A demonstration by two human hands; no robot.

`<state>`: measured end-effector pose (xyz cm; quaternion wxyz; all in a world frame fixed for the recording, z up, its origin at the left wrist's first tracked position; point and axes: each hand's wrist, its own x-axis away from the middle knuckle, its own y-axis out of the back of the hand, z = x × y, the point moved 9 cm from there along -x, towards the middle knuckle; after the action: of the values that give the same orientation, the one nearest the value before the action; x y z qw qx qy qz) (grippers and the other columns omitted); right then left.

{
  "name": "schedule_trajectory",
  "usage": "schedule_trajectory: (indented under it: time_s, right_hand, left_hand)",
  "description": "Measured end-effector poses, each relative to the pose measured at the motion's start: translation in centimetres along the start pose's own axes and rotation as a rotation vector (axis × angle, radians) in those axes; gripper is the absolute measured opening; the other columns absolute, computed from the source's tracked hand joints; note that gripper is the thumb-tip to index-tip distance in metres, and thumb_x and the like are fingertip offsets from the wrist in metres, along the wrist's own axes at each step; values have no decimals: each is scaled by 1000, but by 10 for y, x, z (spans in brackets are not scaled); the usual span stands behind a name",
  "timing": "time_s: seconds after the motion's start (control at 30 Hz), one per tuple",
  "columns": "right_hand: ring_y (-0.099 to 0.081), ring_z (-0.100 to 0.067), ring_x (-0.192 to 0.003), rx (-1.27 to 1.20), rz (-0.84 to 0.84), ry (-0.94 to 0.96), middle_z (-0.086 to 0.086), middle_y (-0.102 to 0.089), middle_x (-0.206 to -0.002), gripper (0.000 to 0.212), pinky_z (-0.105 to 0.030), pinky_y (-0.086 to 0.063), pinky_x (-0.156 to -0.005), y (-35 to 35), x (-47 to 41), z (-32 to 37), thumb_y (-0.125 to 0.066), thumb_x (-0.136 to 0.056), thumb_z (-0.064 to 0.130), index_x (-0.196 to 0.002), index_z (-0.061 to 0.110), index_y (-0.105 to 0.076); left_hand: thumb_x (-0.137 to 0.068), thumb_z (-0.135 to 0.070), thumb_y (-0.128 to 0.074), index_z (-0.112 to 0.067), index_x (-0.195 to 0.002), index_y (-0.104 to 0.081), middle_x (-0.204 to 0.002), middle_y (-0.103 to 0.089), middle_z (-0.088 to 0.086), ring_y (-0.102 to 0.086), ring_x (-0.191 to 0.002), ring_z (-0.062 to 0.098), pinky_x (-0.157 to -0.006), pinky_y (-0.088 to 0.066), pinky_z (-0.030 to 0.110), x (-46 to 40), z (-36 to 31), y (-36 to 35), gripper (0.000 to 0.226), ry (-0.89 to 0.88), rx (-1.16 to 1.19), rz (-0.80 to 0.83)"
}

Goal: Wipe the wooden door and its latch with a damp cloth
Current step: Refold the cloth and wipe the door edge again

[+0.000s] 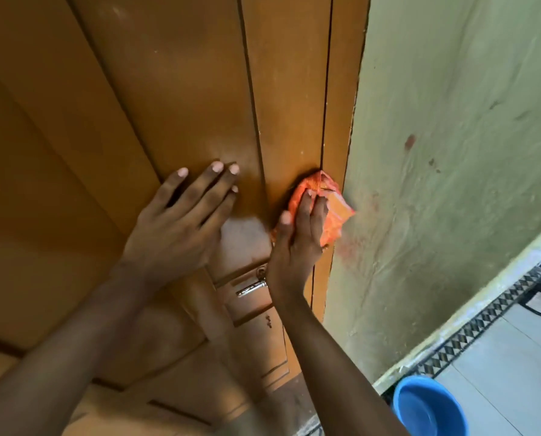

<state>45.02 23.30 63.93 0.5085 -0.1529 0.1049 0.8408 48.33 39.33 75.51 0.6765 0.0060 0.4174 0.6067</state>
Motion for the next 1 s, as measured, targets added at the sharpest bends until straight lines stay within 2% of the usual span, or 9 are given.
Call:
schedule_trajectory:
  time_s: [0.07,0.13,0.23,0.33,0.43,0.5,0.57,0.77,1.0]
  right_hand:
    - [-29,-17,-156,-147,-17,-5,10,-38,-165,48,-45,-26,-127,10,-1,-6,-25,-103,66,-150,60,-33]
    - [-46,-19,-145,-188,-7,11,1,-54,-151,47,-45,-35,-121,22,-6,-19,-26,-107,60,-150,53,-40]
    - [-39,-26,-152,-108,160,124,-10,-46,-161,49,-56,-36,-122,25,-10,-28,-34,-109,39,-158,40,-32]
    - [-44,-32,-148,-108,257,185,-7,-48,-160,53,-64,-40,-116,27,-16,-32,-44,-107,31,-156,48,-34]
    - [-52,-22,-144,29,184,282,8,-51,-157,57,-54,-49,-112,36,-17,-27,-60,-104,18,-154,38,-42]
    - [-56,-31,-140,173,80,383,-11,-56,-152,57,-51,-54,-107,38,-14,-22,-71,-97,13,-150,16,-49]
    - [-65,-38,-124,291,-21,413,-21,-63,-142,57,-48,-59,-96,36,-11,-23,-73,-95,23,-146,8,-54]
    - [-54,-41,-122,304,-19,276,-26,-48,-136,60,-58,-54,-93,16,-14,-29,-47,-102,55,-152,25,-35]
    - [-55,-38,-94,228,-174,343,-23,-54,-114,49,-54,-52,-71,14,-9,-18,-49,-106,37,-148,11,-46]
  left_hand:
    - [-100,-30,-55,-7,-150,-57,-169,-36,12,-37,-156,29,-122,-31,53,1,-1,-2,54,5,-15,2]
    - [-98,-31,-55,-7,-151,-55,-169,-35,12,-35,-156,29,-122,-32,53,0,-2,-3,59,8,-23,12]
    - [-96,-33,-55,-6,-152,-54,-170,-34,13,-34,-157,30,-123,-31,54,0,-1,-4,63,6,-24,29]
    - [-96,-36,-54,-5,-152,-54,-169,-35,15,-35,-156,32,-123,-31,55,0,-1,-5,64,0,-30,32]
    - [-95,-36,-54,-5,-152,-54,-168,-36,16,-36,-156,33,-122,-29,55,-1,-1,-4,65,-8,-40,30]
    - [-96,-36,-53,-5,-152,-54,-168,-37,16,-36,-155,33,-123,-28,55,-1,-1,-4,64,-16,-48,34]
    - [-96,-35,-52,-4,-152,-54,-168,-36,16,-36,-156,33,-123,-28,55,-1,0,-4,64,-21,-54,38]
    - [-96,-34,-49,-3,-155,-50,-170,-31,17,-32,-158,33,-124,-28,56,-1,-1,-6,66,-20,-50,72]
    - [-96,-35,-50,-3,-155,-49,-170,-30,18,-31,-158,34,-124,-26,56,-1,-1,-7,67,-35,-58,67]
